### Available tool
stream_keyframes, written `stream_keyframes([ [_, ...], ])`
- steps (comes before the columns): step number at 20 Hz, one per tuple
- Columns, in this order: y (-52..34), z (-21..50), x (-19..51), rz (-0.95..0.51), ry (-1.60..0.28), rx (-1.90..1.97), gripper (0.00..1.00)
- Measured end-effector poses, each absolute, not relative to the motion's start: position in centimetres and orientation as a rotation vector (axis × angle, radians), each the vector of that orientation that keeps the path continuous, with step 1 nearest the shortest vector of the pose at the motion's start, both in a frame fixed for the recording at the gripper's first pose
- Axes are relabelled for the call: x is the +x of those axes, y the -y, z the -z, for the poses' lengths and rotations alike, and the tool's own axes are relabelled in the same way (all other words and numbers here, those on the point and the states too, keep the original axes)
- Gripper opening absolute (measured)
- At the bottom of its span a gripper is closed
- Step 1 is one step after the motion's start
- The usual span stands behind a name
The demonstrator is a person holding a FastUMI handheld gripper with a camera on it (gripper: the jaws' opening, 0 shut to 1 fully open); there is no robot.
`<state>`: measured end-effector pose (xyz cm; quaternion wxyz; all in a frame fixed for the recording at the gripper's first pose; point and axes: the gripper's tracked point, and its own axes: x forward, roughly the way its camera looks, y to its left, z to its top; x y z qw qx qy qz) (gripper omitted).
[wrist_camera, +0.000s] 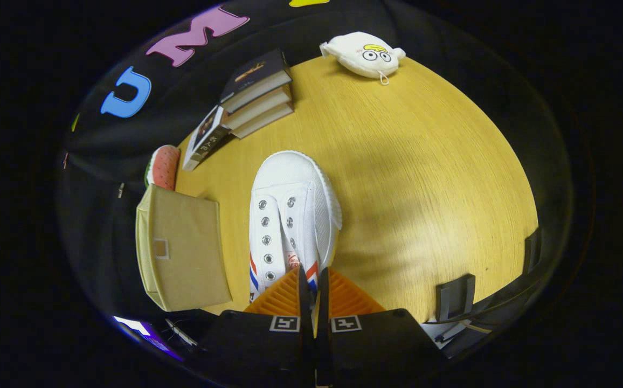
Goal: Open the storage box then place both shoes into the box .Put the left shoe in first, then the right shoe, with the right side of both shoes facing outward in a uniform manner.
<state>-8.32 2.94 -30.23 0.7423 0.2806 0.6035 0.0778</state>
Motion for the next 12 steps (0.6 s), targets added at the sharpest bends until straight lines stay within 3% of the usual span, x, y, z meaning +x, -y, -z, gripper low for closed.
stream_keyframes([
  [7, -10.1, 16.6, -4.1, -0.362, -1.175, 0.698, 0.06],
  [12, -18.5, 11.7, -3.1, -0.500, -1.143, 0.715, 0.06],
])
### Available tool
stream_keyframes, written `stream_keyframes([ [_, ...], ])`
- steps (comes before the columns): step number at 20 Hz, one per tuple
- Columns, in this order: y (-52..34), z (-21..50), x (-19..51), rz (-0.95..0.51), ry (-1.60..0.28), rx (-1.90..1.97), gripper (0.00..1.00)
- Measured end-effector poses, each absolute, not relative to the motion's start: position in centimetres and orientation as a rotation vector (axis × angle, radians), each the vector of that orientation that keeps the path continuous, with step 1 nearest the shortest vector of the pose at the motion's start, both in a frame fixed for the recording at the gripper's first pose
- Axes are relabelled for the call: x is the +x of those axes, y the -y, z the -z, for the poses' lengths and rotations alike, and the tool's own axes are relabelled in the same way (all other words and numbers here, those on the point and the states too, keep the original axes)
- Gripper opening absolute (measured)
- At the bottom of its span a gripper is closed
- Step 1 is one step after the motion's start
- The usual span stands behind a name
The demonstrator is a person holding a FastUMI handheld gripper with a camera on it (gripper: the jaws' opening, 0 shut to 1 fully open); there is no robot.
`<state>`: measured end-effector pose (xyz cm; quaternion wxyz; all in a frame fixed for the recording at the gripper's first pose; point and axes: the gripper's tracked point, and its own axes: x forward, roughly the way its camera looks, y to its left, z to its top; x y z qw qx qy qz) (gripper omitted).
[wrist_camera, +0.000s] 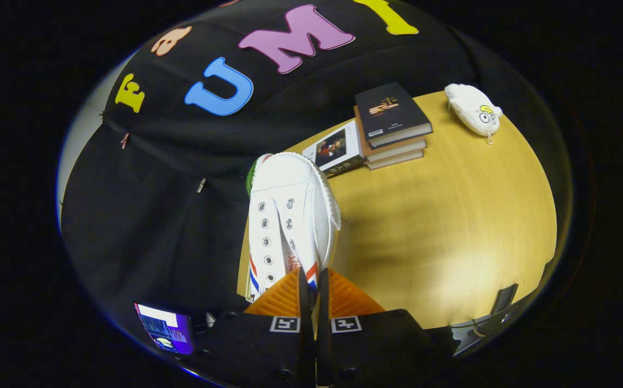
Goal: Open the storage box then place both shoes into the box .Put the left shoe in first, then the right shoe, with the right side of both shoes facing outward in a uniform manner.
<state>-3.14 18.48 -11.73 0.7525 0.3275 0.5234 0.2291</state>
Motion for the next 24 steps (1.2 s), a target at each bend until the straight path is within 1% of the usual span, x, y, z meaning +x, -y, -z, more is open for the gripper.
stream_keyframes([
  [4, -24.8, 12.1, -3.8, -0.543, -1.198, 0.715, 0.06],
  [11, -30.1, 17.7, -4.6, -0.444, -1.355, 0.562, 0.06],
  [16, -30.8, 20.6, -4.5, -0.375, -1.412, 0.483, 0.06],
  [17, -31.2, 20.5, -4.6, -0.386, -1.420, 0.499, 0.07],
  [19, -32.2, 19.5, -4.1, -0.412, -1.413, 0.578, 0.33],
  [22, -32.0, 18.7, -3.4, -0.437, -1.390, 0.568, 1.00],
  [24, -31.9, 18.6, -2.9, -0.430, -1.376, 0.575, 0.99],
])
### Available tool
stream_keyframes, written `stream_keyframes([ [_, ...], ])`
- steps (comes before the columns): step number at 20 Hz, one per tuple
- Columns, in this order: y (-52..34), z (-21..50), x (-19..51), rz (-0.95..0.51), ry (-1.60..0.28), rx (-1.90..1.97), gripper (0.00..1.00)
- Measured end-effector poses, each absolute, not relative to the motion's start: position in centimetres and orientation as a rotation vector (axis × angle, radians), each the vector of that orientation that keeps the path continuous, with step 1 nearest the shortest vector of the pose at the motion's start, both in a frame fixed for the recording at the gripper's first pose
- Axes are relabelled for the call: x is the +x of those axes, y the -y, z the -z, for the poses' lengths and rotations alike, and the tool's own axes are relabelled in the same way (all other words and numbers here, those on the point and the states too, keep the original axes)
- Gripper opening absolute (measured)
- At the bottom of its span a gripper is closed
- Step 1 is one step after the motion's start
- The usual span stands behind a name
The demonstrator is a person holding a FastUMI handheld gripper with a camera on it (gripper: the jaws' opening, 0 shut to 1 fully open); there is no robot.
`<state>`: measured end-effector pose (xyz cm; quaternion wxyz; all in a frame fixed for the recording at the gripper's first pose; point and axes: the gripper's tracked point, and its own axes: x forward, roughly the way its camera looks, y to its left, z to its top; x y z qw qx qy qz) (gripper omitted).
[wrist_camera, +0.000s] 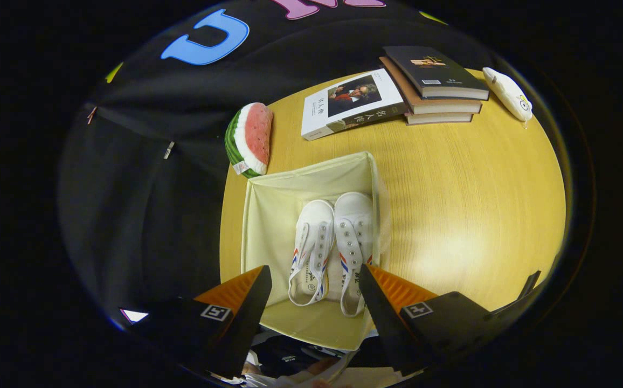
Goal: Open the storage box then place both shoes into the box .Put the left shoe in first, then the right shoe, with the right side of both shoes facing outward in a uniform manner.
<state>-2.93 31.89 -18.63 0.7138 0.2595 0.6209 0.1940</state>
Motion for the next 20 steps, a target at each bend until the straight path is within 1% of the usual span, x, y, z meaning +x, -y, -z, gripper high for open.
stream_keyframes([
  [4, -31.1, 18.2, -3.2, -0.436, -1.357, 0.579, 0.99],
  [8, -28.4, 16.8, -2.7, -0.424, -1.260, 0.575, 0.99],
  [14, -19.2, 16.4, -0.6, -0.255, -1.077, 0.454, 0.99],
  [20, -9.8, 13.8, 1.9, -0.099, -0.793, 0.202, 0.99],
])
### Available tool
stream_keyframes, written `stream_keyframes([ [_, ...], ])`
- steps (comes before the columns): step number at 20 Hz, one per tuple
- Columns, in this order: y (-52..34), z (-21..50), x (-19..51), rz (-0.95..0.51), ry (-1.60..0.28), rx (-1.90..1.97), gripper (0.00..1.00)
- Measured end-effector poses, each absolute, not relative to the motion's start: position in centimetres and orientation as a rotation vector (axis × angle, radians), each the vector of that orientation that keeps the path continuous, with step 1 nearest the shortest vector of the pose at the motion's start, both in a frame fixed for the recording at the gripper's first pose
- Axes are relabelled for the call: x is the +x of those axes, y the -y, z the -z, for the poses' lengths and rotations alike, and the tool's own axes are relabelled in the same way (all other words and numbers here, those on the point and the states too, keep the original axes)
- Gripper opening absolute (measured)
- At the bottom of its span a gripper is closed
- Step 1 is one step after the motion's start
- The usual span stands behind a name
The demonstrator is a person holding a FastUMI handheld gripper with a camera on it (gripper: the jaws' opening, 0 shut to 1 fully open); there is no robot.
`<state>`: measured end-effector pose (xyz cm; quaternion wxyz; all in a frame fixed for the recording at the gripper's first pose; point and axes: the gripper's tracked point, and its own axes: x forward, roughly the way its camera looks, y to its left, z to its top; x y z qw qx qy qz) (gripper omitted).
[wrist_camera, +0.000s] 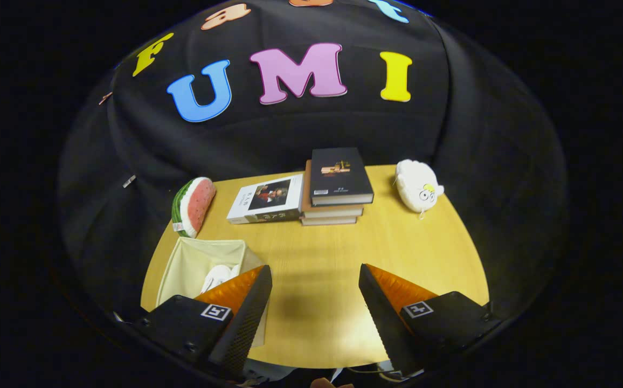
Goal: Open the storage box then place both shoes into the box .Put the left shoe in first, then the right shoe, with the right side of both shoes facing outward in a uniform manner.
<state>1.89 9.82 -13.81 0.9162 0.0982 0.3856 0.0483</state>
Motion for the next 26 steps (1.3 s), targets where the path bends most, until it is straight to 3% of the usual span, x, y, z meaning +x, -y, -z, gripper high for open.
stream_keyframes([
  [12, -1.4, 2.5, 0.9, 0.070, -0.282, 0.043, 0.98],
  [26, -3.1, 3.4, 0.0, 0.022, -0.232, 0.066, 0.98],
])
